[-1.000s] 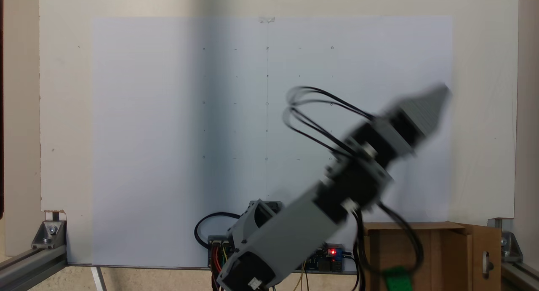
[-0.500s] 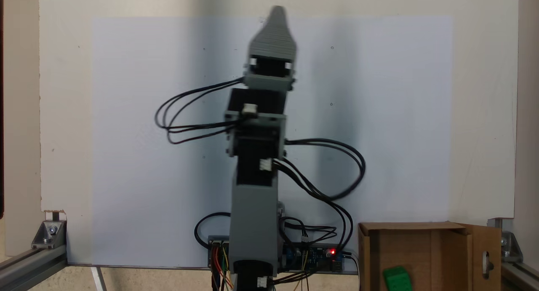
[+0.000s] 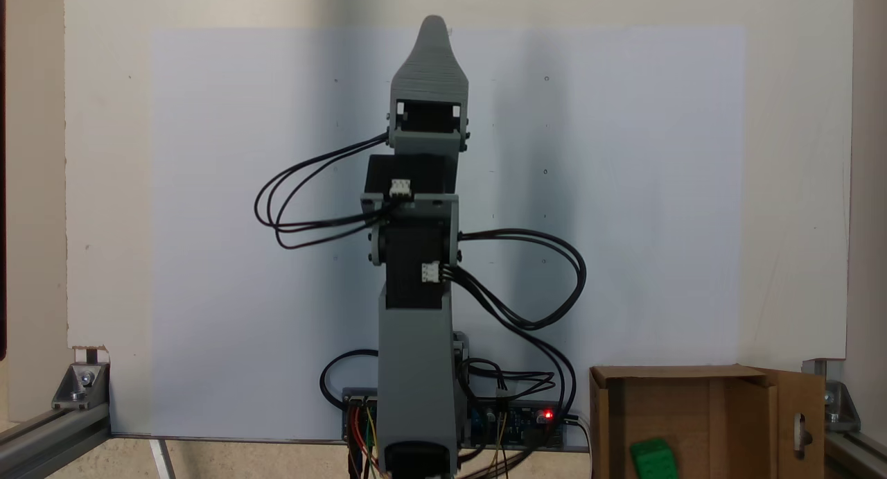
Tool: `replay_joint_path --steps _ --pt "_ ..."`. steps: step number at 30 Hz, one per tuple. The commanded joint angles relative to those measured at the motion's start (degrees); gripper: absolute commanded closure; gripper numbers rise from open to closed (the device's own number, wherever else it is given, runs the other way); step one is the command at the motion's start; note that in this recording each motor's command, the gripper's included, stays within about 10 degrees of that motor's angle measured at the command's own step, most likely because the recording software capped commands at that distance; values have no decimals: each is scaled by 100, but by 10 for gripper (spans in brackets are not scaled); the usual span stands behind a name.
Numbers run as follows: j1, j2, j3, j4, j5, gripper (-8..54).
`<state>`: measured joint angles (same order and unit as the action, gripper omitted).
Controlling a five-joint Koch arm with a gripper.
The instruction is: Grasp a green dice and put it in the bin.
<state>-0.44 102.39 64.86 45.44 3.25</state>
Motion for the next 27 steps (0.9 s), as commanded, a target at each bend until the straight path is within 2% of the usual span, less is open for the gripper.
replay_joint_path --steps 1,7,16,27 --pt "-123 431 176 -956 272 21" --pt "132 791 1230 -2099 193 18" --pt "668 826 1503 -3619 141 15" --pt "738 1239 3700 -5438 -53 4"
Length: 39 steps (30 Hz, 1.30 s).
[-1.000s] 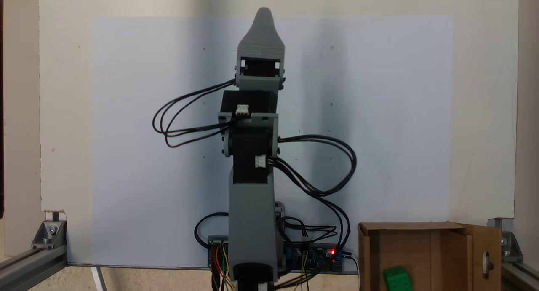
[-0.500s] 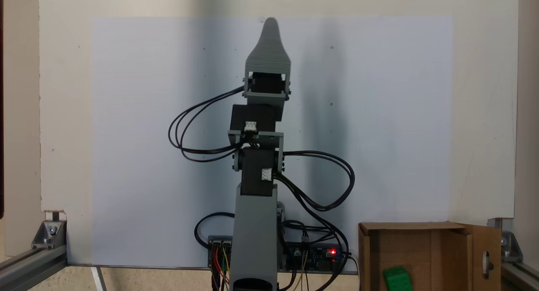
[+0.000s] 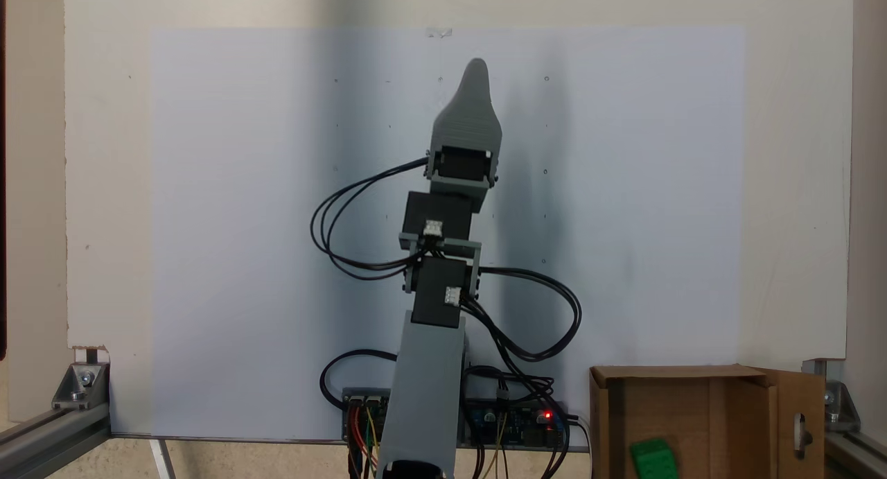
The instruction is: Grasp a green dice and put it in the bin.
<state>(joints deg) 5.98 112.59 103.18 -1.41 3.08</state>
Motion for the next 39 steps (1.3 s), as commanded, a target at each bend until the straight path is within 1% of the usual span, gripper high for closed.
replay_joint_path --steps 1,9,16,21,28,39 --pt "88 237 -26 -851 -35 4" --pt "-158 659 782 -1984 -35 4" --pt "-237 800 1784 -2881 -185 7" --pt "-343 905 1995 -3461 -185 10" --pt "-650 1354 2391 -3507 -220 10" --pt "-650 2004 3015 -3516 -220 11"
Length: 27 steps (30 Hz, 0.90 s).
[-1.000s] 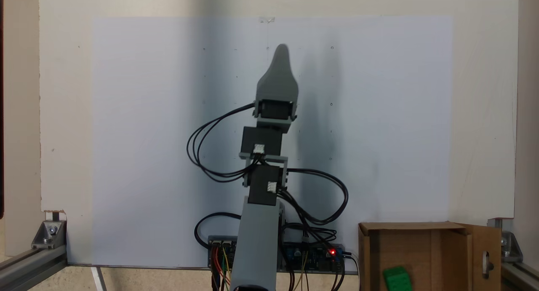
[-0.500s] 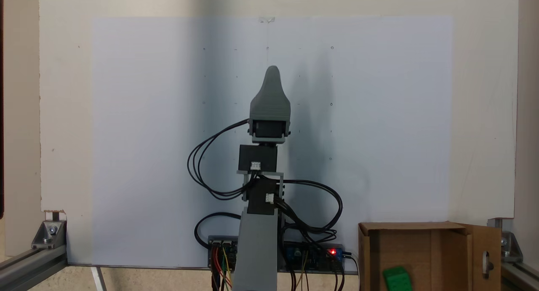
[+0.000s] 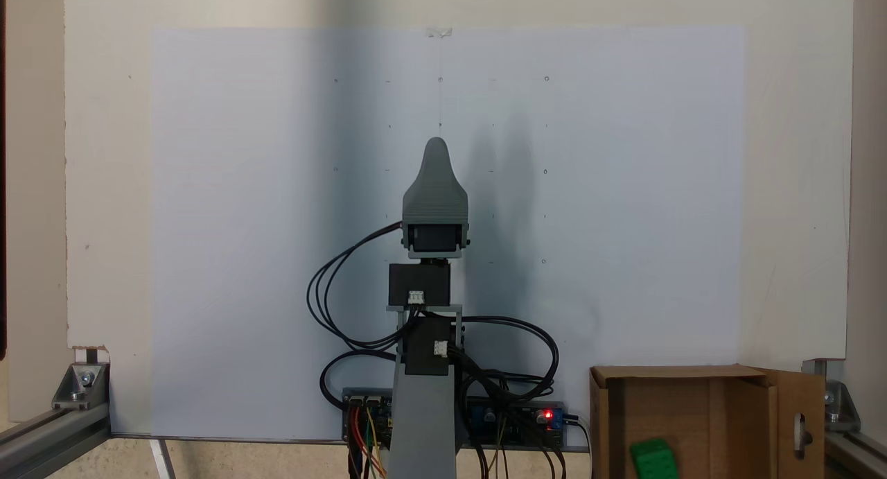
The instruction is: Grasp a green dice and put it in the bin.
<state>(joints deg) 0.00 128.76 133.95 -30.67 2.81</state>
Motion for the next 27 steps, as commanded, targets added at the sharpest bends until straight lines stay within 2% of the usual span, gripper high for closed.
replay_joint_path --steps 1,12,27 --pt "-53 439 -9 -589 -193 11" --pt "18 703 677 -844 -211 9" --pt "229 703 2760 -2355 -624 12"
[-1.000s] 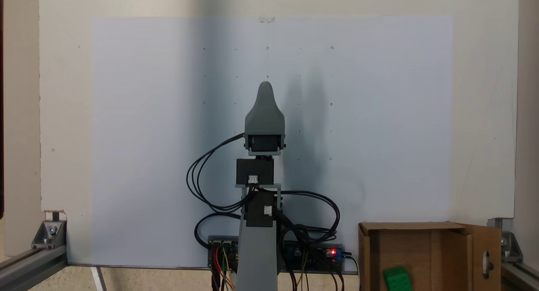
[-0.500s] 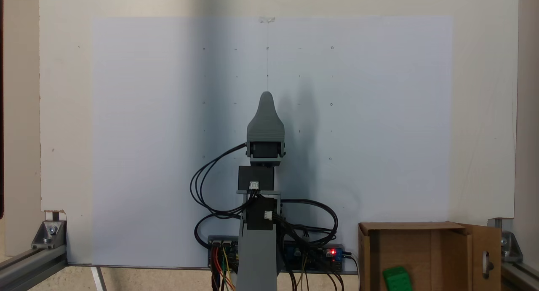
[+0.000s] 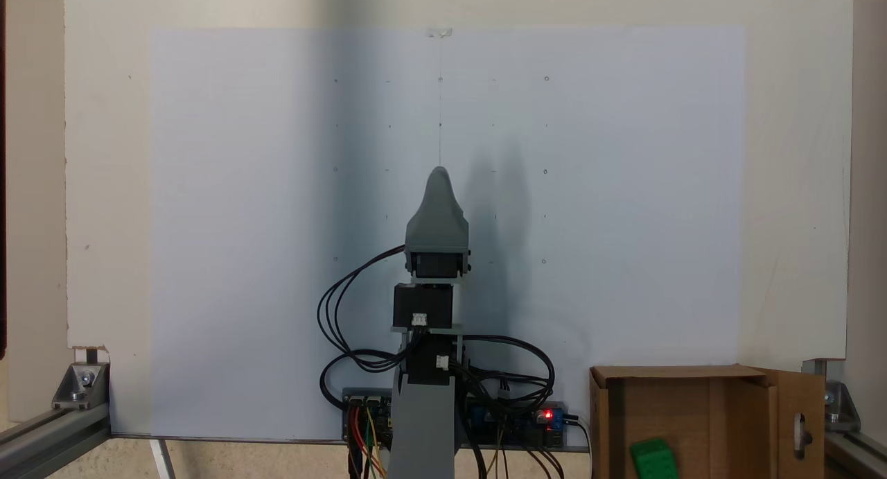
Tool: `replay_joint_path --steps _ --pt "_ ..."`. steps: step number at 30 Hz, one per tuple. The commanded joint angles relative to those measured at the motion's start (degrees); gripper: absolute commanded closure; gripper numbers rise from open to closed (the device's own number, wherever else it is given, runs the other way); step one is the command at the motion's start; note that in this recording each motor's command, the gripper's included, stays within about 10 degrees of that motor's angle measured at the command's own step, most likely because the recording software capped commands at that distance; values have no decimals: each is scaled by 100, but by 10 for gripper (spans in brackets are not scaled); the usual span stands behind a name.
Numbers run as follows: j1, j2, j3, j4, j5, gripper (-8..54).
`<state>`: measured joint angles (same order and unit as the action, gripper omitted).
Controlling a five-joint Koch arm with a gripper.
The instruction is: Grasp a green dice and put it in the bin.
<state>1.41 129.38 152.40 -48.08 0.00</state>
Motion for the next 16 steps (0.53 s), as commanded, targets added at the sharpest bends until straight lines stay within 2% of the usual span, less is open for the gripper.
replay_joint_path --steps 1,6,16 --pt "105 642 1000 -677 -343 11" --pt "308 624 1009 -1483 -334 7" --pt "246 606 1009 -1248 -325 7"
